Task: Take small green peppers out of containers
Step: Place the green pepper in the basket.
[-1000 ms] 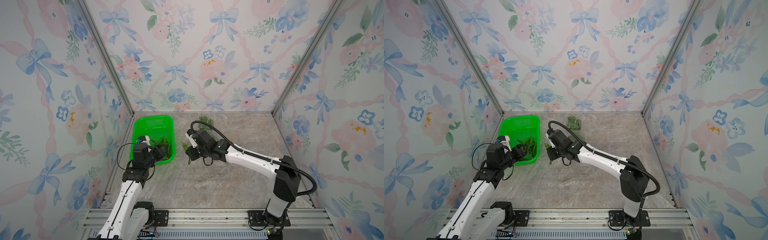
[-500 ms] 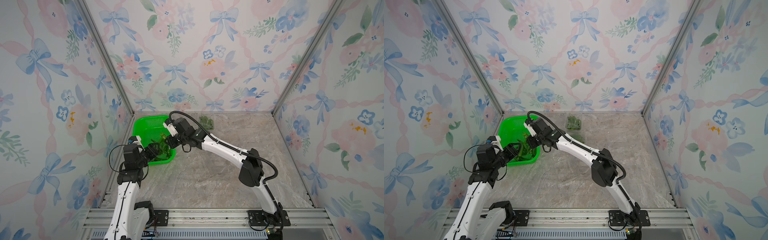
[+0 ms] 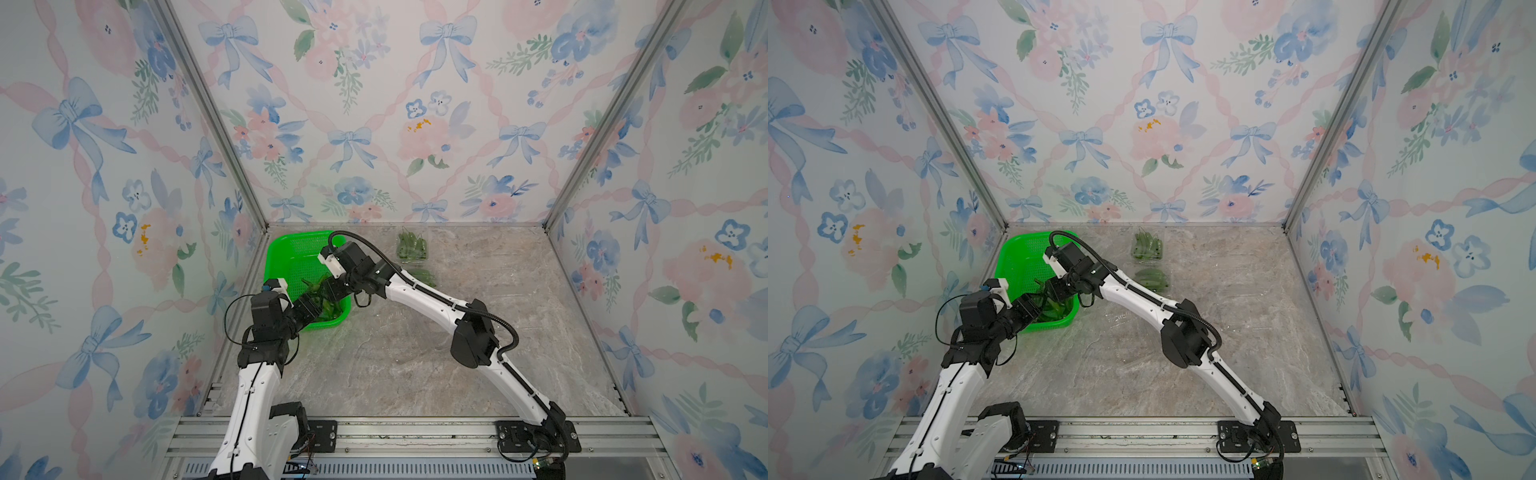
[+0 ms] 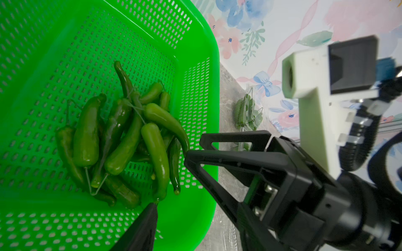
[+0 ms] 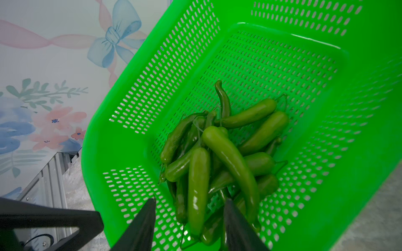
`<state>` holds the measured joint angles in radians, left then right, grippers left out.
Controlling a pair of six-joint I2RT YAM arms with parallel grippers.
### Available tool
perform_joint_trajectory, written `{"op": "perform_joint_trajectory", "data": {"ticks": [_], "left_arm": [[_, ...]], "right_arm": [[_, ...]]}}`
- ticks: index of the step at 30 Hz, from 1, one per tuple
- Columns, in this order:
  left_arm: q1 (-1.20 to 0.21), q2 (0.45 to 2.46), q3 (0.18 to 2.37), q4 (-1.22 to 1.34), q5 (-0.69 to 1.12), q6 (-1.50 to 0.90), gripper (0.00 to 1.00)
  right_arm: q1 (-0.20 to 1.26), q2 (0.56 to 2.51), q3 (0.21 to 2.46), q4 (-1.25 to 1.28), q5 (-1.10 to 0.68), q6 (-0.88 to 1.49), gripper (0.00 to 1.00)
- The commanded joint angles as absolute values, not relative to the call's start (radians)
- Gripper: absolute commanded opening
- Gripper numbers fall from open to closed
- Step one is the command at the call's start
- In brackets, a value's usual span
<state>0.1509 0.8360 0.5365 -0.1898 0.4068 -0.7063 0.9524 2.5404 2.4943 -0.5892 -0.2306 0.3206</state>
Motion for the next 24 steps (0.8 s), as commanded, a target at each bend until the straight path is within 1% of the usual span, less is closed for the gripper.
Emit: {"op": "perform_joint_trajectory", "data": {"ticks": [1, 4, 6, 8, 13, 17, 21, 24], "left_arm": [[0.154, 0.837, 0.515, -0.201, 0.438, -0.676, 0.62], [0.12, 0.839, 0.518, -0.202, 0.447, -0.673, 0.62], [0.057, 0.848, 0.529, -0.202, 0.426, -0.673, 0.62], [-0.027, 0.865, 0.542, -0.208, 0.375, -0.685, 0.62], [-0.228, 0.909, 0.575, -0.215, 0.31, -0.72, 0.61], [-0.329, 0.929, 0.584, -0.215, 0.253, -0.738, 0.62], [-0.41, 0.961, 0.605, -0.215, 0.194, -0.751, 0.61], [-0.447, 0.983, 0.635, -0.215, 0.164, -0.752, 0.62]], "right_arm": [[0.933, 2.523, 2.51, -0.639, -0.236, 0.309, 0.52], [0.926, 2.447, 2.416, -0.623, -0.222, 0.274, 0.52], [0.919, 2.366, 2.311, -0.605, -0.202, 0.252, 0.51], [0.906, 2.265, 2.172, -0.578, -0.184, 0.241, 0.51], [0.845, 1.921, 1.714, -0.416, -0.173, 0.285, 0.54], [0.804, 1.726, 1.463, -0.407, -0.141, 0.333, 0.54], [0.797, 1.592, 1.266, -0.425, -0.082, 0.361, 0.54], [0.803, 1.538, 1.158, -0.445, -0.003, 0.392, 0.54]]}}
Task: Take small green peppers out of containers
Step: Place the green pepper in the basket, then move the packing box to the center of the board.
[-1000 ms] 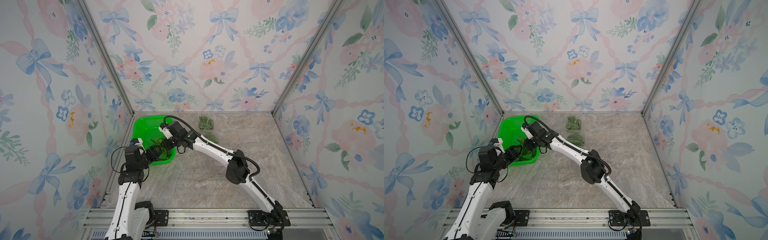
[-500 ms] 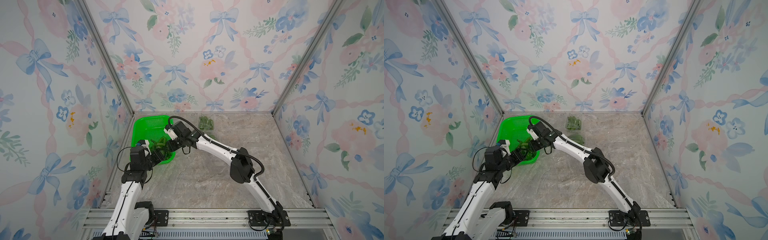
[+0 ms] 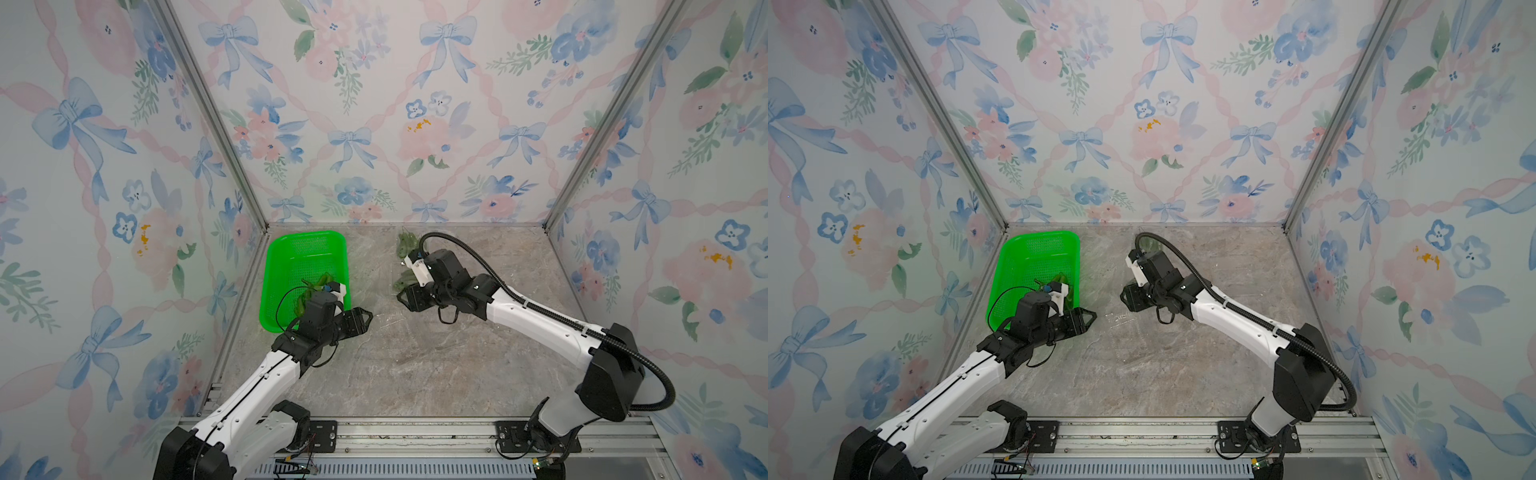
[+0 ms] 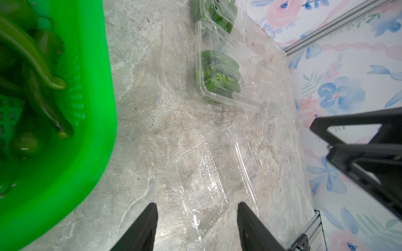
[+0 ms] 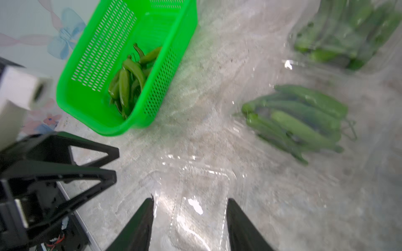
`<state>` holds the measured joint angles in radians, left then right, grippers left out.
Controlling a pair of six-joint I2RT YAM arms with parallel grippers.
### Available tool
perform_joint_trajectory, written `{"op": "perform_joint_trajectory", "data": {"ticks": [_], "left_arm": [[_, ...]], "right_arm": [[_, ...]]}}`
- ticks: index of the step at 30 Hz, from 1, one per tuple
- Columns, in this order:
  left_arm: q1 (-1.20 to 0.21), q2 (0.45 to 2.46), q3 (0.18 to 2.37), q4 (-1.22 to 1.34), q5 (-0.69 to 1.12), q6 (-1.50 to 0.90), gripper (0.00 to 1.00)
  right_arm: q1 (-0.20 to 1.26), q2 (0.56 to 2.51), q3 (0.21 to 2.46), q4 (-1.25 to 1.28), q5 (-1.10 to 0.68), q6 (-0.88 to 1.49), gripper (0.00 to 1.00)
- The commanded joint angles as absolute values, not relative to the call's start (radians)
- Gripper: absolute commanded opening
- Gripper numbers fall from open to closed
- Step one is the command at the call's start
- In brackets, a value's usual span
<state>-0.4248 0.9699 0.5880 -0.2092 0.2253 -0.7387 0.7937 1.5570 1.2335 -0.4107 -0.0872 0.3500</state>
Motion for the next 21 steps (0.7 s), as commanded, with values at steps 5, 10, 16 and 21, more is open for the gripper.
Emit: {"op": "perform_joint_trajectory", "data": {"ticks": [5, 10, 16, 21], "left_arm": [[-0.464, 1.048, 0.718, -0.214, 0.149, -0.724, 0.62], [-0.471, 1.146, 0.791, -0.213, 0.135, -0.69, 0.62], [-0.473, 1.23, 0.843, -0.207, 0.09, -0.668, 0.62], [-0.473, 1.302, 0.88, -0.193, 0.1, -0.651, 0.62]], "right_arm": [[0.818, 1.511, 1.066, -0.49, 0.088, 0.416, 0.55], [0.827, 1.537, 1.064, -0.519, 0.126, 0.407, 0.56], [0.848, 1.577, 1.1, -0.53, 0.113, 0.4, 0.58], [0.855, 1.642, 1.126, -0.528, 0.082, 0.394, 0.59]]}}
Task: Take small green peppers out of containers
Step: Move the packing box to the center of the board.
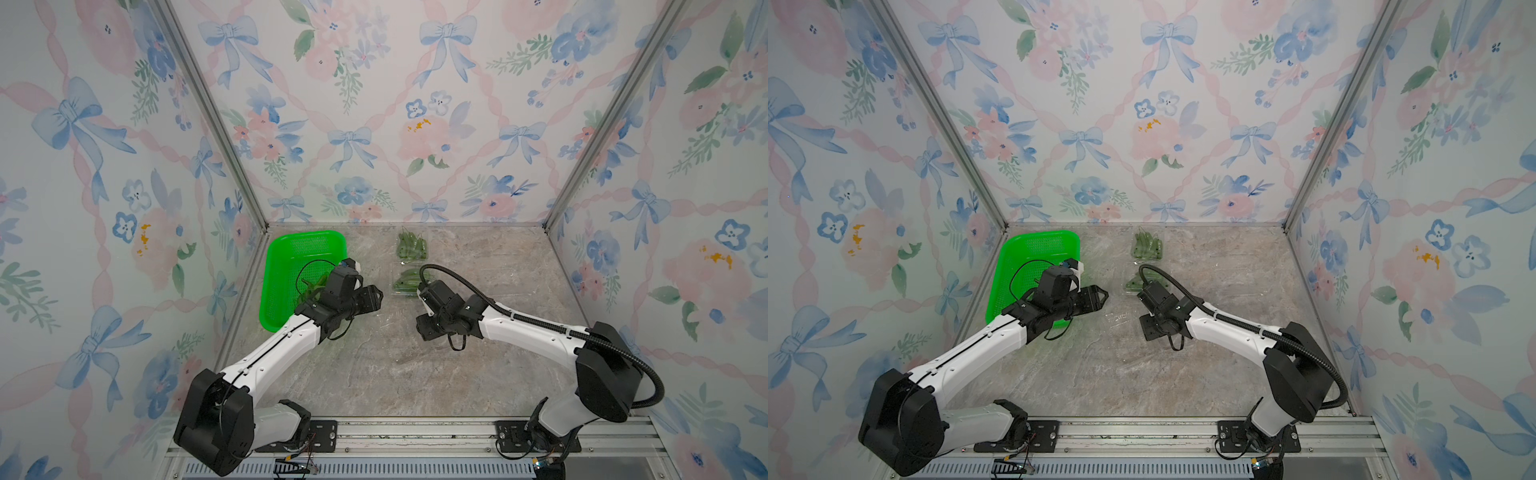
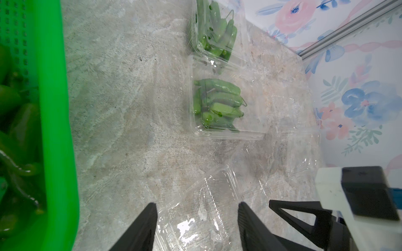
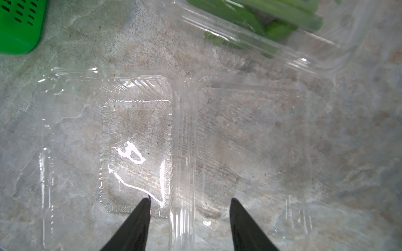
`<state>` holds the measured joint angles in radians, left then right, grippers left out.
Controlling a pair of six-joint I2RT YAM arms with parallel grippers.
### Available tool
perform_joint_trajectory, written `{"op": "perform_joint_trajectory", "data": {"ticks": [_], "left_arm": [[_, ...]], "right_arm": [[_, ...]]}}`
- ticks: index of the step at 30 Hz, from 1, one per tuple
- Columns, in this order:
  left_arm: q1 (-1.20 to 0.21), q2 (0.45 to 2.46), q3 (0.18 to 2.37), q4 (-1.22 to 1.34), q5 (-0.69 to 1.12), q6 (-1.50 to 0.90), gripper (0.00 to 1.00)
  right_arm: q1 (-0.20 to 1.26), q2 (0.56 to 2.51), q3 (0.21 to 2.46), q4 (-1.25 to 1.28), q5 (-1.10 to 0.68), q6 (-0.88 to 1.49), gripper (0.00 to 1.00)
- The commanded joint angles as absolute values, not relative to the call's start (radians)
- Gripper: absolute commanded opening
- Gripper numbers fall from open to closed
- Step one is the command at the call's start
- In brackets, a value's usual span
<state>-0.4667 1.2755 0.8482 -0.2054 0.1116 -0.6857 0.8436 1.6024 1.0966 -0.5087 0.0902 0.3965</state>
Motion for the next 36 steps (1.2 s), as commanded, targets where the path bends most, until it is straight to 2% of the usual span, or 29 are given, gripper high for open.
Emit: {"op": "perform_joint_trajectory", "data": {"ticks": [1, 8, 14, 22, 36], "left_arm": [[-0.473, 1.315, 0.888, -0.188, 0.101, -0.649, 0.62], [-0.472, 1.377, 0.931, -0.169, 0.107, -0.635, 0.62], [-0.473, 1.407, 0.956, -0.164, 0.111, -0.629, 0.62], [-0.47, 1.455, 0.979, -0.153, 0.124, -0.624, 0.62], [-0.472, 1.498, 1.016, -0.144, 0.135, -0.62, 0.61]], "right_arm": [[0.855, 1.649, 1.13, -0.523, 0.078, 0.394, 0.59], [0.846, 1.766, 1.159, -0.498, 0.085, 0.393, 0.58], [0.839, 1.808, 1.176, -0.513, 0.108, 0.386, 0.54], [0.829, 1.788, 1.146, -0.537, 0.152, 0.389, 0.35], [0.781, 1.721, 1.1, -0.673, 0.284, 0.416, 0.34]]}}
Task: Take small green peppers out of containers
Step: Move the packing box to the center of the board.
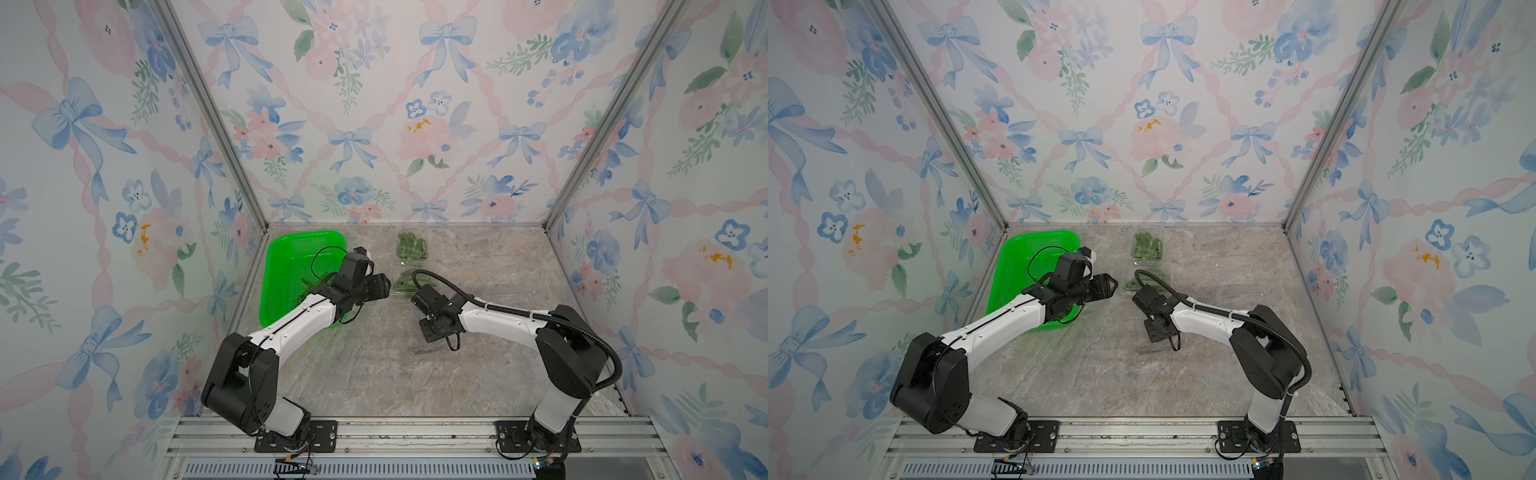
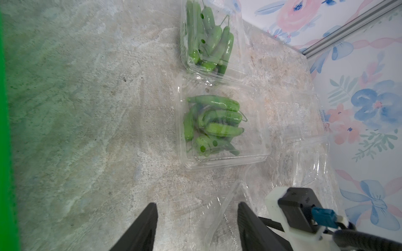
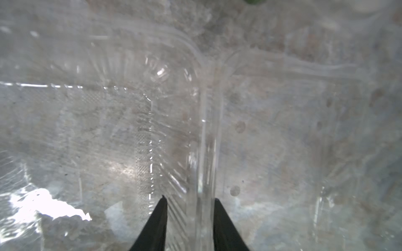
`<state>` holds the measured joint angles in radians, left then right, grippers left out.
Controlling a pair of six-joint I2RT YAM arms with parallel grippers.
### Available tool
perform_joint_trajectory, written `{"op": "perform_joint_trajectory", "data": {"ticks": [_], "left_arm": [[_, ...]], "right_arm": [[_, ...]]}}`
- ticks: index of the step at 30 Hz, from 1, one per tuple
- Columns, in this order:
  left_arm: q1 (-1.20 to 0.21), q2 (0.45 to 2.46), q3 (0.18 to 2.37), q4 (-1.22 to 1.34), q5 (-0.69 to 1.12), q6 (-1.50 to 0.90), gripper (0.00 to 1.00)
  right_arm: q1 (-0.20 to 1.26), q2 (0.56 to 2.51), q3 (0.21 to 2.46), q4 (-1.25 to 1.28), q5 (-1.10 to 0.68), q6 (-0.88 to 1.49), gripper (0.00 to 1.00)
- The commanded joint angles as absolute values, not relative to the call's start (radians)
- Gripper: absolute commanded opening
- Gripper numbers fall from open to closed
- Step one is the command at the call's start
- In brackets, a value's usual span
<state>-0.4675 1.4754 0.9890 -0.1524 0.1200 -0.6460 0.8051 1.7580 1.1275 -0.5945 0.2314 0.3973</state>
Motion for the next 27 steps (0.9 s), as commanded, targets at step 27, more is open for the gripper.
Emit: {"op": "perform_joint_trajectory", "data": {"ticks": [27], "left_arm": [[-0.449, 1.573, 1.062, -0.128, 0.148, -0.612, 0.61]], "right_arm": [[0.449, 1.62, 1.026, -0.749, 0.359, 0.313, 0.35]]}}
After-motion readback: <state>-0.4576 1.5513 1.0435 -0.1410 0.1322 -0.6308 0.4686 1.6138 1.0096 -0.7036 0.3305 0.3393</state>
